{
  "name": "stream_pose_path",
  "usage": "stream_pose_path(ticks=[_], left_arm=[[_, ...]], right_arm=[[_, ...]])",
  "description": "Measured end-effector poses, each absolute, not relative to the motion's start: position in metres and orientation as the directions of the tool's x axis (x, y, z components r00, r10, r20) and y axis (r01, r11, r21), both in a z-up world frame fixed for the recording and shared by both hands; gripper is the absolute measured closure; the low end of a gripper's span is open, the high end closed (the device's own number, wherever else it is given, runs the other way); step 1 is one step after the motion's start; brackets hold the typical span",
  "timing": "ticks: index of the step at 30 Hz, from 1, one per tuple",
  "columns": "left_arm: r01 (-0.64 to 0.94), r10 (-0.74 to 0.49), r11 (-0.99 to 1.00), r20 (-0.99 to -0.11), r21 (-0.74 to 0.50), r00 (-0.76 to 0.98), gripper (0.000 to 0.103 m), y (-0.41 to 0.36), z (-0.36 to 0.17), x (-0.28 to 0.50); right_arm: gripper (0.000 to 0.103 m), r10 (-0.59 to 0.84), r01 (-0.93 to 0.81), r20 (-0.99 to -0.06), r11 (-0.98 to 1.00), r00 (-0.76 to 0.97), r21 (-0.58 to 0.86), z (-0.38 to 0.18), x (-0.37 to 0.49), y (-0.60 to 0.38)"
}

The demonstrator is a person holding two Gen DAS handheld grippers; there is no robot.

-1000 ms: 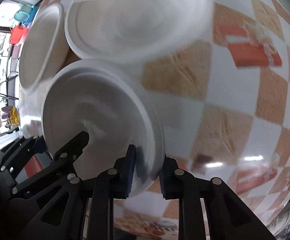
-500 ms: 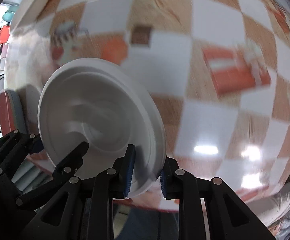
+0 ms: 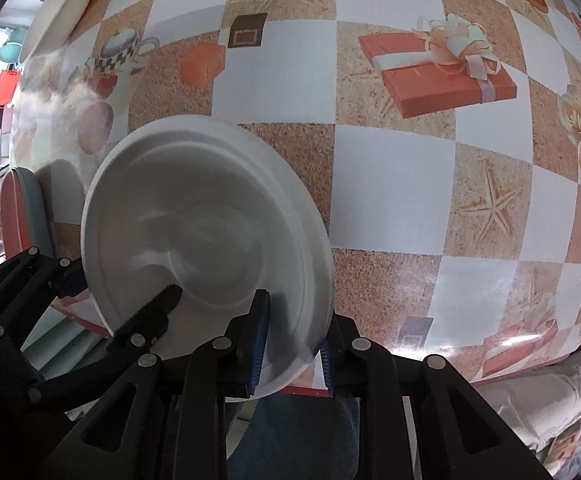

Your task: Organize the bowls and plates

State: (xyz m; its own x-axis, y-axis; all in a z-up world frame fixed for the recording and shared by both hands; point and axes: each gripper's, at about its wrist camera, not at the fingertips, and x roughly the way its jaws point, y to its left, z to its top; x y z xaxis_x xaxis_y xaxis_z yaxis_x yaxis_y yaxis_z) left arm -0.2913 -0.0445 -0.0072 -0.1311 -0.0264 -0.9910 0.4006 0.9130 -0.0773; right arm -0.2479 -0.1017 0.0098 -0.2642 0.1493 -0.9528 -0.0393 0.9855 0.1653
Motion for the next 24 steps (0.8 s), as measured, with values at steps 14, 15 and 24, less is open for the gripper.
stream_pose_path(ticks=[14,15,24], left_arm=[[0.209,-0.08,0.975,-0.997,-0.077,0.002,0.025,0.032,0.07,-0.251],[0.18,-0.079,0.981,-0.997,-0.076,0.012,0.025,0.042,0.075,-0.248],[-0.004,-0.012,1.0,-0.993,-0.013,0.114,0.025,0.097,0.083,-0.221]], right_arm=[[0.014,0.141,0.07,-0.983,0.989,-0.122,0.133,0.067,-0.2,-0.181],[0.014,0.138,0.074,-0.984,0.989,-0.114,0.131,0.069,-0.195,-0.184],[0.014,0.126,0.049,-0.99,0.991,-0.056,0.123,0.086,-0.142,-0.179]])
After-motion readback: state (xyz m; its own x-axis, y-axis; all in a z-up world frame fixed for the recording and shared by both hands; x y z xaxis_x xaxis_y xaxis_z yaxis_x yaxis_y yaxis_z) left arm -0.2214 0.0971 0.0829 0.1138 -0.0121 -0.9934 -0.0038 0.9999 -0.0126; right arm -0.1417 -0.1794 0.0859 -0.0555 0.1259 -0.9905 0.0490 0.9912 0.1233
